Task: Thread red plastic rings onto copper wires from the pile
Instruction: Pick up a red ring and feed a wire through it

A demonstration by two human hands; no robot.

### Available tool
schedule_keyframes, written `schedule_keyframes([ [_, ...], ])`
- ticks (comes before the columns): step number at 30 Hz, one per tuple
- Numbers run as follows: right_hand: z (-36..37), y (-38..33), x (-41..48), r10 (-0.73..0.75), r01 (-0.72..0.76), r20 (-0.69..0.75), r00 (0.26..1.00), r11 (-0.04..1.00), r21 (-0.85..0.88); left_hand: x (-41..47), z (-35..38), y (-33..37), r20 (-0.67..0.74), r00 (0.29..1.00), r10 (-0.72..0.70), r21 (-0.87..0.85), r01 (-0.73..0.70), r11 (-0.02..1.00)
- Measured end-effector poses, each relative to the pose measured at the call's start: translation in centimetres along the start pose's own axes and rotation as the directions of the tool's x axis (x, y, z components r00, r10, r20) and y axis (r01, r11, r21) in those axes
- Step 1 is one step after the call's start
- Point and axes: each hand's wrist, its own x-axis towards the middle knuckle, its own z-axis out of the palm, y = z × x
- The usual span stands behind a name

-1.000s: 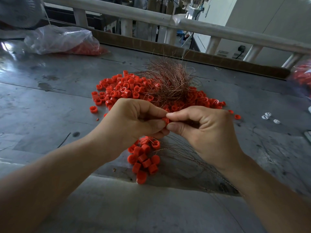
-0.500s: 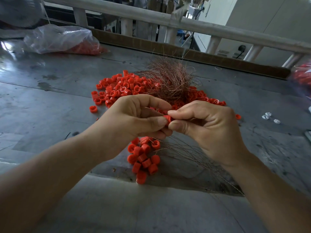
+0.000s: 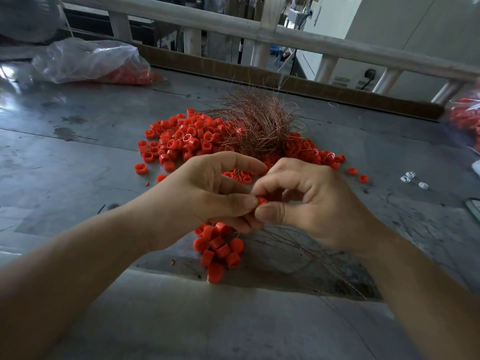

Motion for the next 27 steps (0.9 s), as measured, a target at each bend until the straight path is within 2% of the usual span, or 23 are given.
schedule_keyframes([
  [6, 0.4, -0.2, -0.2, -0.055, 0.045, -0.069, 0.996, 0.989, -0.142, -0.2, 0.8, 0.1, -0.043, 0.990, 0.132, 0.199, -0.121, 0.972],
  [16, 1.2, -0.3, -0.4, -0.074, 0.052, -0.086, 0.994, 0.972, -0.228, -0.6, 1.1, -0.4, -0.038, 0.989, 0.144, 0.158, -0.137, 0.978],
  [21, 0.9, -0.3, -0.2, -0.077, 0.055, -0.121, 0.990, 0.982, -0.179, -0.6, 1.2, 0.0, -0.068, 0.985, 0.156, 0.117, -0.148, 0.982],
  [25, 1.2, -0.2, -0.1, -0.080, 0.064, -0.166, 0.983, 0.992, -0.105, -0.2, 0.7, 0.2, -0.108, 0.988, 0.114, 0.072, -0.107, 0.992],
  [27, 1.2, -0.3, -0.1, -0.035, 0.029, -0.159, 0.987, 0.999, -0.040, 0.0, 0.3, 0.4, -0.149, 0.982, 0.115, 0.008, -0.116, 0.993],
])
